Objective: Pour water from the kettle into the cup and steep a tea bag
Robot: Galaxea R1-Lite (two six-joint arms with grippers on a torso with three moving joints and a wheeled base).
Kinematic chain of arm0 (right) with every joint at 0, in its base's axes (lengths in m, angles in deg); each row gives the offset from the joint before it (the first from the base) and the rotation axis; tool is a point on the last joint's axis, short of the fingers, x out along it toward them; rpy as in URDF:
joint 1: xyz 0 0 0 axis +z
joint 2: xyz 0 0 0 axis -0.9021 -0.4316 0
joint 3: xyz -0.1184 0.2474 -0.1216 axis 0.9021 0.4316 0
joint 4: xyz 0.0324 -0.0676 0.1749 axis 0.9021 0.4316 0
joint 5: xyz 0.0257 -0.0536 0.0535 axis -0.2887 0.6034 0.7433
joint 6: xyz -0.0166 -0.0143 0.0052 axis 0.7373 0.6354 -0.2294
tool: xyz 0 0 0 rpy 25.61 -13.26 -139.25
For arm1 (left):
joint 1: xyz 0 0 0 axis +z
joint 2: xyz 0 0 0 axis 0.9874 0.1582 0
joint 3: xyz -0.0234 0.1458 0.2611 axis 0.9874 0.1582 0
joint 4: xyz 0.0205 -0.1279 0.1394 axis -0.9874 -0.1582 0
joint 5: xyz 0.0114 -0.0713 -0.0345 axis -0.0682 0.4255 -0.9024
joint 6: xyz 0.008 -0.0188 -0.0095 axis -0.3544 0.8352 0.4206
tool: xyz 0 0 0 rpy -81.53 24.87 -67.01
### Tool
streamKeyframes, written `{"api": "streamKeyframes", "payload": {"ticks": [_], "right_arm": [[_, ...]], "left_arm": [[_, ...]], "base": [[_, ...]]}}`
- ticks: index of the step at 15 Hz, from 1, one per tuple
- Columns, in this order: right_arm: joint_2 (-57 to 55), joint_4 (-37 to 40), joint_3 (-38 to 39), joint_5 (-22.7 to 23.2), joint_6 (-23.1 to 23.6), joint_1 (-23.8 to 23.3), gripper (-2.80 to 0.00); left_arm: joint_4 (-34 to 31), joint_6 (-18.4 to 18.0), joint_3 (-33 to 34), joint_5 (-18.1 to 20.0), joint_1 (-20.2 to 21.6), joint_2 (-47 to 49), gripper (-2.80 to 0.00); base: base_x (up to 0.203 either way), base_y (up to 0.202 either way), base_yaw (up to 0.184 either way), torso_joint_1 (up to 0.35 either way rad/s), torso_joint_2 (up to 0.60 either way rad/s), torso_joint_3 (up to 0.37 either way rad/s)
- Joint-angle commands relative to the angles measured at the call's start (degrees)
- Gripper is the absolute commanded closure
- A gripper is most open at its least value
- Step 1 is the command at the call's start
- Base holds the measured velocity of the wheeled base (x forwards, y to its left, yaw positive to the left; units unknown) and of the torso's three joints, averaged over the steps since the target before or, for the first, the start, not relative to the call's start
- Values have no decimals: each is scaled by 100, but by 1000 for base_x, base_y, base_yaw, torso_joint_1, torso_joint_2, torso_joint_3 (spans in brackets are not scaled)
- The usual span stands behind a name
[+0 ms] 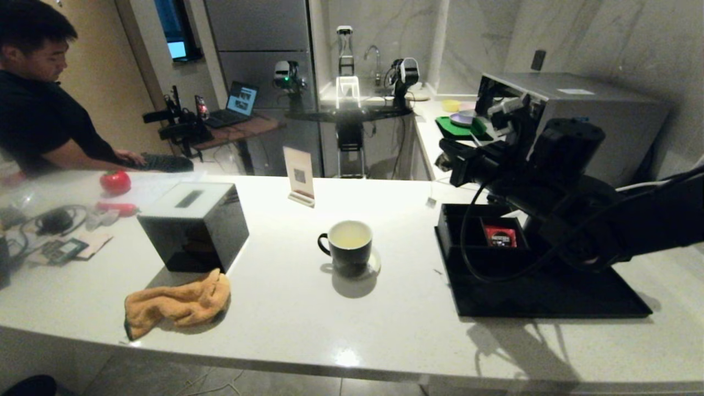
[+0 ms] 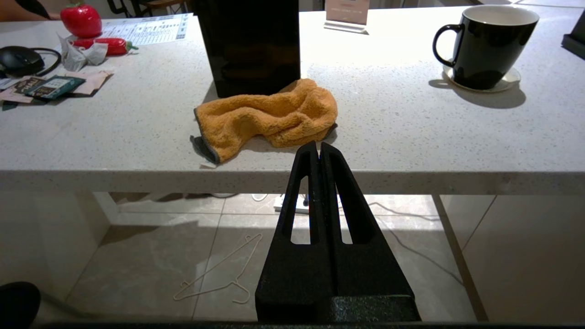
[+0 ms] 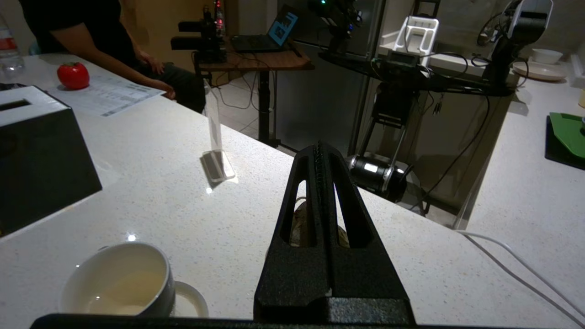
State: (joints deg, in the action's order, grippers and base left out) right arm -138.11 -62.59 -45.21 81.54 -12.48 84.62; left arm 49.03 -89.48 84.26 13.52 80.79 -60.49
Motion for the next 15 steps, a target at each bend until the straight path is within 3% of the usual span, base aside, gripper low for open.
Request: {"api": "streamKeyframes", "payload": {"ticks": [1,7,15], "right_arm": [[73,-39,-1,10,-1,90,0],[171,-24,-40,10,-1,434,0],[397,41,-31,10,8,549,0]], "left_arm": [[-1,-1,0,3,2,-2,0],[-2,-10,0,19,-7,-2,0],[24,-232,-9,108,-7,-2,0]], "base": [[0,0,0,0,0,0],[0,0,0,0,0,0],[0,0,0,0,0,0]]}}
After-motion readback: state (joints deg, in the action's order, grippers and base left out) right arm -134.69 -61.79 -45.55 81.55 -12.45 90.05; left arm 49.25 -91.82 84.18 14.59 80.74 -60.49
